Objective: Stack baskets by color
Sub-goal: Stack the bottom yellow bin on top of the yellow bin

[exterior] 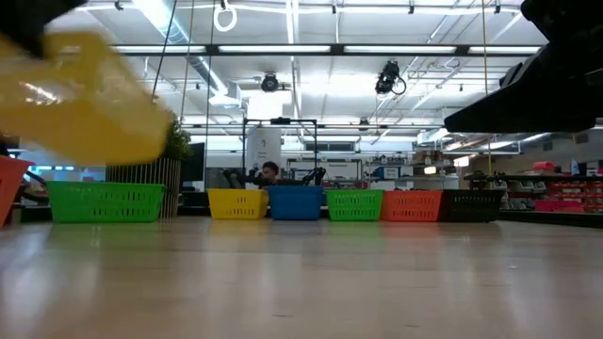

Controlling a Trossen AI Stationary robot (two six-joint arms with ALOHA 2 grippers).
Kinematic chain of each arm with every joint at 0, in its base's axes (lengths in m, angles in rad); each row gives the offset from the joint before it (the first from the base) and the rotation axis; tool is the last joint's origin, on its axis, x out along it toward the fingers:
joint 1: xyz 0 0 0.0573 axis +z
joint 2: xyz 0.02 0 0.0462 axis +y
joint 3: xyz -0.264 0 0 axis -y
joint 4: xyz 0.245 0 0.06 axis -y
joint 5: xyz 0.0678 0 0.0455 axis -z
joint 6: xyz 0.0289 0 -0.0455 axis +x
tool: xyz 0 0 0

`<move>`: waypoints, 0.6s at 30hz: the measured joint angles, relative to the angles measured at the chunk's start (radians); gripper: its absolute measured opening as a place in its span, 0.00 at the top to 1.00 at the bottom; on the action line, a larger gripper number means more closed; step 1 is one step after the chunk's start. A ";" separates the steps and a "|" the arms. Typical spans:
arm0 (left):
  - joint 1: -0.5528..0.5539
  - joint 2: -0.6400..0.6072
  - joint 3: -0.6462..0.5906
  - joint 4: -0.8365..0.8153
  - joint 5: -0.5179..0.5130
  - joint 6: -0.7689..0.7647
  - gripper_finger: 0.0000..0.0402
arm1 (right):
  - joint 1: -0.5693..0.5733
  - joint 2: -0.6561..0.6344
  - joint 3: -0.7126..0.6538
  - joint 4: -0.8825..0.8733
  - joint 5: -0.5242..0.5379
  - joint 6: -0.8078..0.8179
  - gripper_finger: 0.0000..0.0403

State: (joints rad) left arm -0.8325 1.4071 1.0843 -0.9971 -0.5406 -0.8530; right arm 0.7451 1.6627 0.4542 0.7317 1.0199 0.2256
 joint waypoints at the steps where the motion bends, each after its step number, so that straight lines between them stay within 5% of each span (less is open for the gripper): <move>1: 0.014 0.000 0.029 0.001 -0.044 0.058 0.97 | -0.002 0.000 0.000 0.000 0.000 0.000 0.99; 8: 0.223 0.000 0.107 0.040 -0.234 0.522 0.97 | -0.020 0.000 0.000 0.000 0.000 0.000 0.99; 18: 0.815 0.000 -0.005 0.381 -0.059 1.143 0.97 | -0.027 0.000 0.000 0.000 -0.001 0.006 0.99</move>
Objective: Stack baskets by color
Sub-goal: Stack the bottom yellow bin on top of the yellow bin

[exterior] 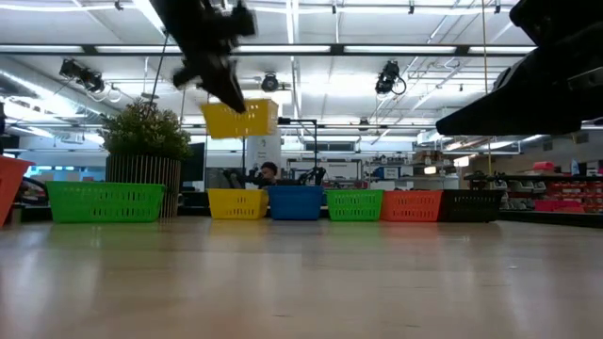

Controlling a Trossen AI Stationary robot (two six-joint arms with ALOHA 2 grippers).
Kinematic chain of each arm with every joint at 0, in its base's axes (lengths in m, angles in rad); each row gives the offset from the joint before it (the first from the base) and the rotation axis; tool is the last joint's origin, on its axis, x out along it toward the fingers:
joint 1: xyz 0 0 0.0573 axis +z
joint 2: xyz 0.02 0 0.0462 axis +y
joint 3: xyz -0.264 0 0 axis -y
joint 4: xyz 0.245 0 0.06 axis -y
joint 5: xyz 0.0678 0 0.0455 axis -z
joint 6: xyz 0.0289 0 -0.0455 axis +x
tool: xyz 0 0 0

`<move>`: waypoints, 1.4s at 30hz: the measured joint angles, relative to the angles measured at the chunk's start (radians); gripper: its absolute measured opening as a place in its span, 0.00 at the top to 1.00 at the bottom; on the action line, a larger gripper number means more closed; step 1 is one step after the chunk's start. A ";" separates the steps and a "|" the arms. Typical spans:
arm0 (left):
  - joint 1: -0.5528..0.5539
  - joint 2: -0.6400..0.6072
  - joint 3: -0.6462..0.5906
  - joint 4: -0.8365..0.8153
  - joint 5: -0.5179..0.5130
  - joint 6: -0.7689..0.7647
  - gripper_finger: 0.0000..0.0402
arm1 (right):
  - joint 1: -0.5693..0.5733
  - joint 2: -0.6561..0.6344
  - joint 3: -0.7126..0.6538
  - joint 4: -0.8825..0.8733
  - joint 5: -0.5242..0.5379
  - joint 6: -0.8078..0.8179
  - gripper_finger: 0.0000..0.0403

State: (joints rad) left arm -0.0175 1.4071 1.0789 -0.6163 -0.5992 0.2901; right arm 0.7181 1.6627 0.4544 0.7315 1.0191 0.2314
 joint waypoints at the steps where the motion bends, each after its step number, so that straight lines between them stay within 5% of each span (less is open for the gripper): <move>1: 0.054 0.000 -0.024 0.049 0.008 0.055 0.97 | 0.000 0.000 0.000 0.000 0.000 0.004 0.99; 8: 0.346 0.014 -0.166 0.351 0.200 0.264 0.96 | 0.000 0.000 0.000 0.000 -0.020 0.023 0.99; 18: 0.473 0.014 -0.288 0.512 0.375 0.364 0.95 | 0.000 0.000 0.000 0.000 -0.023 0.031 0.99; 37: 0.504 0.107 -0.342 0.632 0.373 0.387 0.94 | 0.000 0.000 0.000 0.000 -0.023 0.031 0.99; 42: 0.502 0.116 -0.342 0.651 0.300 0.371 0.89 | 0.000 0.000 0.000 0.000 -0.026 0.031 0.99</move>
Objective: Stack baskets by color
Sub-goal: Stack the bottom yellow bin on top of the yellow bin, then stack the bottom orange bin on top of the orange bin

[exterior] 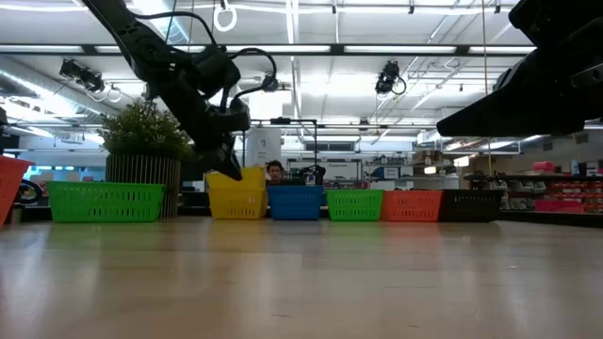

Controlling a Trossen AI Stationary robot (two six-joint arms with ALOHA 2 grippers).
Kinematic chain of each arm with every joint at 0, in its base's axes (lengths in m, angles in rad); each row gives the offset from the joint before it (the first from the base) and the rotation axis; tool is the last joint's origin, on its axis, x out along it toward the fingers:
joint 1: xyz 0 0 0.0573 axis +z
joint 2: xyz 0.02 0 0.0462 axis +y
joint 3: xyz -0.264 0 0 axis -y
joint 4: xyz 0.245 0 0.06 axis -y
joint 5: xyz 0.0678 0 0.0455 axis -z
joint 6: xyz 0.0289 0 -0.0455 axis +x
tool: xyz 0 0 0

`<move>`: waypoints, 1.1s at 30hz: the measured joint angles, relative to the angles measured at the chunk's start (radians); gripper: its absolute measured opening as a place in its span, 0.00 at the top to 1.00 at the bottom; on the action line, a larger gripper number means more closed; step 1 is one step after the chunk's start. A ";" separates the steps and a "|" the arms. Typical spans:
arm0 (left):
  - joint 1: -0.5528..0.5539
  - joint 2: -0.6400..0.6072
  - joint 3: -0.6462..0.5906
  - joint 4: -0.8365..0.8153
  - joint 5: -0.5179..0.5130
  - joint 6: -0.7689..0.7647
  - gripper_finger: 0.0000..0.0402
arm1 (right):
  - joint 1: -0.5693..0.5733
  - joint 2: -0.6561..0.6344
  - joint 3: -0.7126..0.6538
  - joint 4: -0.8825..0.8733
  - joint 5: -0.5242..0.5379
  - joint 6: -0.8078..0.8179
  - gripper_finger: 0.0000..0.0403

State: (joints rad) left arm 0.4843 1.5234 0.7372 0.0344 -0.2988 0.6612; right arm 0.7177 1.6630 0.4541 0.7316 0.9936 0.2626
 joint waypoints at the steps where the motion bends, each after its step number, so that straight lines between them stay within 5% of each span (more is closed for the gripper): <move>1: 0.000 0.000 0.000 0.004 -0.012 0.000 0.88 | 0.000 0.000 0.000 0.000 0.000 0.000 0.99; 13: -0.024 -0.019 0.111 -0.097 0.000 -0.057 0.68 | 0.000 0.000 0.000 0.000 0.000 0.005 0.99; 21: -0.103 -0.020 0.372 -0.523 -0.023 -0.305 0.66 | 0.000 0.000 0.000 0.000 0.000 0.008 0.99; 26: -0.245 -0.030 0.468 -0.837 -0.030 -0.489 0.71 | 0.000 0.000 0.000 0.000 0.000 0.009 0.99; 33: -0.562 -0.107 0.369 -0.930 -0.185 -0.735 0.81 | 0.000 0.000 0.000 -0.003 -0.002 0.039 0.99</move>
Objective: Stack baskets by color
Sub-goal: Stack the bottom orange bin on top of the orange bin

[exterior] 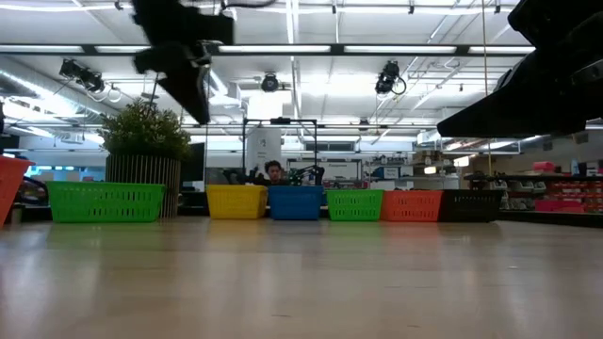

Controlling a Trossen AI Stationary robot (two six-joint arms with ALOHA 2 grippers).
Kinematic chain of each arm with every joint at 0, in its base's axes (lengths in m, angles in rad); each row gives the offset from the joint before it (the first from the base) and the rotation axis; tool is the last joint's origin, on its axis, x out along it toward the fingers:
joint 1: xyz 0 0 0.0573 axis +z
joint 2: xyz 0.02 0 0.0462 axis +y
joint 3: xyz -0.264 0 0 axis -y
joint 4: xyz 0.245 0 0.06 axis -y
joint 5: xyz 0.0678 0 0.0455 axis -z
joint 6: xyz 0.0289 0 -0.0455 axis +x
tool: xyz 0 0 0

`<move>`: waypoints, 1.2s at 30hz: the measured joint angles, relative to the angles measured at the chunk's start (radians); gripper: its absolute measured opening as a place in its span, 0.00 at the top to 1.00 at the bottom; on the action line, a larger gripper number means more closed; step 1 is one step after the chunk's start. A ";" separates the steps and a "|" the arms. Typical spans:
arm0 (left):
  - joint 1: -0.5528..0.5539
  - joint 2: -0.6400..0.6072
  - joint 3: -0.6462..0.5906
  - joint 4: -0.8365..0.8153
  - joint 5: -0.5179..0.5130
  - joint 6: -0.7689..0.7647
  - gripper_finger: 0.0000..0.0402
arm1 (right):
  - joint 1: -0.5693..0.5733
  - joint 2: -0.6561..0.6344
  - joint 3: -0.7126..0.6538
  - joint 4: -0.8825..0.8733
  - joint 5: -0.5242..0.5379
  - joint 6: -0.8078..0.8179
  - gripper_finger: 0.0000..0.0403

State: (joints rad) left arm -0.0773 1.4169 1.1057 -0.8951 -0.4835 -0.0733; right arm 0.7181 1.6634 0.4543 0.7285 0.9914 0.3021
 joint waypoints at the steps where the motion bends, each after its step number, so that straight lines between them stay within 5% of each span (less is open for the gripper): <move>1: -0.051 -0.012 -0.021 -0.003 -0.024 -0.059 0.82 | 0.000 0.000 0.000 0.000 -0.001 0.001 0.99; 6: -0.320 -0.045 -0.110 -0.066 -0.061 -0.450 0.87 | 0.000 0.000 0.000 0.005 -0.001 0.010 0.99; 10: -0.549 -0.047 -0.142 -0.094 0.014 -0.740 0.90 | -0.009 0.000 0.000 0.033 -0.004 0.019 0.99; 13: -0.715 -0.044 -0.160 0.011 0.127 -0.882 0.91 | -0.026 0.001 0.000 0.063 -0.025 0.007 0.99; 16: -0.841 -0.043 -0.185 0.151 0.133 -1.017 0.94 | -0.047 0.001 0.000 0.072 -0.033 0.003 0.99; 20: -0.899 -0.023 -0.236 0.239 0.138 -1.170 0.98 | -0.080 0.001 0.000 0.083 -0.038 -0.009 0.99; 28: -0.788 0.060 -0.297 0.239 0.130 -1.033 0.97 | -0.137 0.001 0.000 0.092 -0.144 -0.014 0.99; 36: -0.560 0.108 -0.296 0.433 0.049 -0.596 0.98 | -0.147 0.001 0.000 0.102 -0.177 -0.016 0.99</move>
State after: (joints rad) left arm -0.6377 1.5249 0.8093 -0.4626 -0.4344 -0.6693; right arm 0.5713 1.6644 0.4541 0.8307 0.8146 0.2865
